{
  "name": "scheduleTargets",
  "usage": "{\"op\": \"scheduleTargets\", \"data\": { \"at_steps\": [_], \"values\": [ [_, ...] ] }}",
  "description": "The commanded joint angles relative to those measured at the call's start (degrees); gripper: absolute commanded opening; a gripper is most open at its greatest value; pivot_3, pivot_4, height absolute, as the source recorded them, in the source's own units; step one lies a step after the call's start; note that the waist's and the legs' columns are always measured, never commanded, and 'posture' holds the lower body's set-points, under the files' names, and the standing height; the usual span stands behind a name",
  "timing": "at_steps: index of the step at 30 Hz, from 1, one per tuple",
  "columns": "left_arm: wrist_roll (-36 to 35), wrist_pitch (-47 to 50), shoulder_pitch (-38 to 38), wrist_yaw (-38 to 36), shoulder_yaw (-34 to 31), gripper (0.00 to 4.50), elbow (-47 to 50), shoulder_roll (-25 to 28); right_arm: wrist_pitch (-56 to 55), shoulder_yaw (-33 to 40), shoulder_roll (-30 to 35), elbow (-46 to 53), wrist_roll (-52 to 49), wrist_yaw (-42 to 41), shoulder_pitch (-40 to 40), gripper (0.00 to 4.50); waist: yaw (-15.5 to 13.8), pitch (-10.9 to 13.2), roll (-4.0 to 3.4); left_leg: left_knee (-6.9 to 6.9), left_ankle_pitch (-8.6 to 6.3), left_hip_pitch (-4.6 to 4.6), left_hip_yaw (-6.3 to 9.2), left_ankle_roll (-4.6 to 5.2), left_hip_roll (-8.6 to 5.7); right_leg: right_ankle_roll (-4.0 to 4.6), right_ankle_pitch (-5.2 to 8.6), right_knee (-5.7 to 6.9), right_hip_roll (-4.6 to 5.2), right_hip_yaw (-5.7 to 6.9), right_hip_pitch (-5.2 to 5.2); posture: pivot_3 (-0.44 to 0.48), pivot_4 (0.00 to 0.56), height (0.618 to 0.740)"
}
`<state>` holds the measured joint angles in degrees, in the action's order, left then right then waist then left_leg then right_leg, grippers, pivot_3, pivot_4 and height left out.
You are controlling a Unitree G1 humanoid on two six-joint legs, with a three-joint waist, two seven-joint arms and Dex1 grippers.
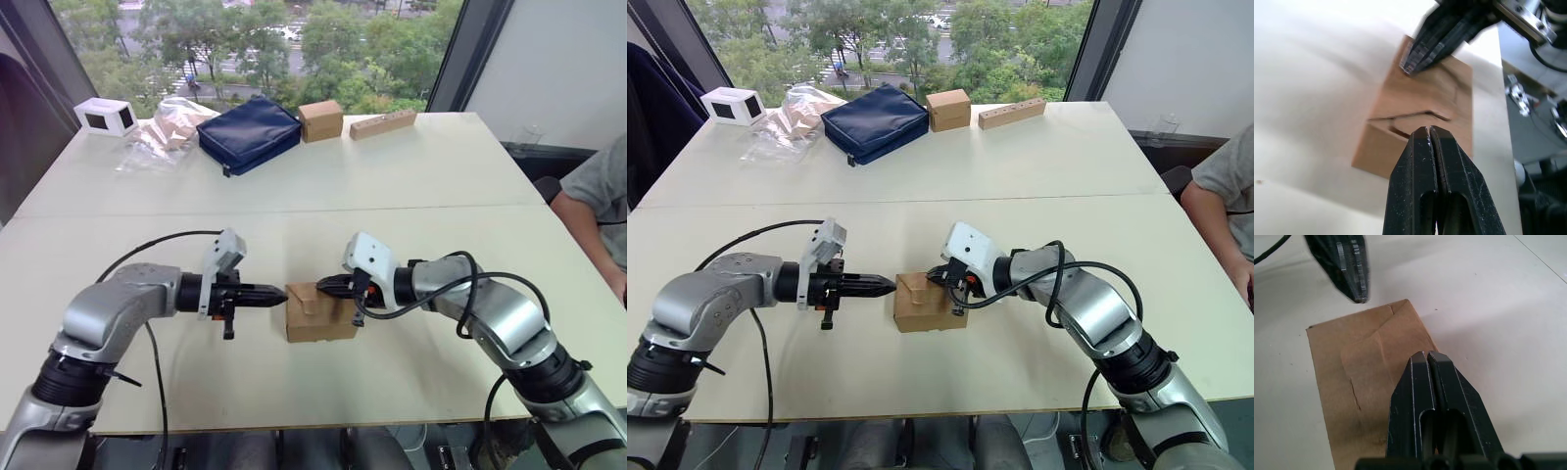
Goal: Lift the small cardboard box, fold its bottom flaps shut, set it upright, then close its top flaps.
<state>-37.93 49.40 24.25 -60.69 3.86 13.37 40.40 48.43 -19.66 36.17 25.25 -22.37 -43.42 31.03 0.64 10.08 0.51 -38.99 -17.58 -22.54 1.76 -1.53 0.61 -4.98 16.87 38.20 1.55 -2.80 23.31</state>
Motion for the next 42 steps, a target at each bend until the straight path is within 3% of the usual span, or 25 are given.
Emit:
{"op": "scheduleTargets", "data": {
  "at_steps": [1,10,18,42],
  "values": [
    [1.3,-1.9,1.7,2.3,0.6,0.03,-0.4,-2.4,-0.4,1.3,-0.6,1.9,0.3,0.3,0.3,0.0,0.1,0.0,0.0,0.0,0.0,0.0,0.0,0.0,0.0,0.0,0.0,0.0,0.0,0.0,0.0,0.0,0.15,0.74],
    [4.7,-4.7,3.0,3.7,2.8,0.03,-4.5,-6.5,0.9,5.3,-0.9,5.2,-1.8,1.8,-0.1,0.0,0.2,0.0,0.0,0.01,0.0,0.01,0.0,0.0,0.01,0.0,0.0,0.01,-0.03,0.0,0.02,0.0,0.15,0.74],
    [2.7,-3.2,3.9,4.6,0.7,0.03,-5.4,-9.0,4.1,8.6,1.3,14.6,-7.5,0.4,-4.9,0.0,0.1,0.0,0.0,0.0,0.0,0.0,0.02,0.0,0.0,0.0,0.0,-0.01,0.01,0.0,-0.02,0.0,0.15,0.74],
    [2.3,-2.1,3.4,4.8,0.7,0.03,-4.6,-8.8,-0.6,-0.6,4.4,11.6,2.1,1.1,-5.1,0.0,0.1,0.0,0.0,0.0,0.0,0.01,0.02,0.0,0.0,0.0,0.0,-0.01,-0.01,0.0,-0.01,0.0,0.15,0.74]
  ]
}}
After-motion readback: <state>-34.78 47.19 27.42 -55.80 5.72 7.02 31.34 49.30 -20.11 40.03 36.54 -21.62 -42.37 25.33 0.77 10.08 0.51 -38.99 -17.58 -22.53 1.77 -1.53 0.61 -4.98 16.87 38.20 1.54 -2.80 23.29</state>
